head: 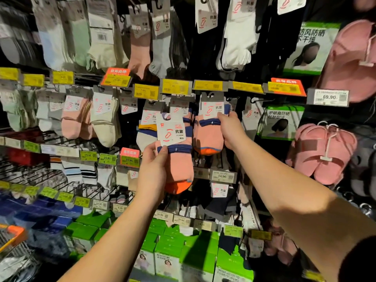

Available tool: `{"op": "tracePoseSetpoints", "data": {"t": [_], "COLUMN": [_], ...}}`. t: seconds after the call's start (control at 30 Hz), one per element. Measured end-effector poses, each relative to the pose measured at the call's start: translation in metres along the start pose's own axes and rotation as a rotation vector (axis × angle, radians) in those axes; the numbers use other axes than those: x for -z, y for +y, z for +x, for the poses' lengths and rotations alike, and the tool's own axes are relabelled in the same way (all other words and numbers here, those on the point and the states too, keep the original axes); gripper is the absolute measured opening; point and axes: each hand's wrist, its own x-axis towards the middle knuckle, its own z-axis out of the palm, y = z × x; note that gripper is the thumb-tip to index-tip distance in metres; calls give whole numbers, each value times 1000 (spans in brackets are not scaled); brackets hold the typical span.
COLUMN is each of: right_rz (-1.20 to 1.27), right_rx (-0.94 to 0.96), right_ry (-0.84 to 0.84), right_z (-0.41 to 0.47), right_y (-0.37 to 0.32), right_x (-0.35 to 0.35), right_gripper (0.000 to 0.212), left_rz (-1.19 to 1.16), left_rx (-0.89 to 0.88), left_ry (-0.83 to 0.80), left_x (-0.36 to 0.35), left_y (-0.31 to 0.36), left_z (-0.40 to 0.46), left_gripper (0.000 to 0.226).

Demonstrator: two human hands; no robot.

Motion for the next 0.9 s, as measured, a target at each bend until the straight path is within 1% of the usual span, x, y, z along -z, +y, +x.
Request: {"op": "tracePoseSetpoints", "data": {"t": [0.13, 0.33, 0.37, 0.47, 0.57, 0.77, 0.9], "right_rz": [-97, -336, -333, -163, -141, -244, -279], "right_rx": [-31, -15, -53, -209, -223, -197, -153], "right_ry": [-15, 34, 33, 16, 52, 85, 100], "right_z": [11, 20, 24, 38, 41, 50, 40], "right_y": [7, 8, 9, 17, 22, 35, 40], "right_x": [0, -3, -3, -4, -3, -1, 7], "right_gripper": [30, 36, 38, 43, 45, 66, 92], "left_rz": [-20, 0, 5, 0, 0, -8, 1], "left_rx": [-1, -1, -2, 3, 9, 17, 24], "left_ry": [-9, -14, -14, -17, -15, -13, -14], "left_x": [-1, -3, -4, -5, -5, -7, -6], "left_y": [4, 0, -1, -2, -2, -4, -7], "left_z": [-1, 2, 3, 3, 5, 9, 12], "left_gripper": [16, 19, 18, 18, 17, 12, 18]}}
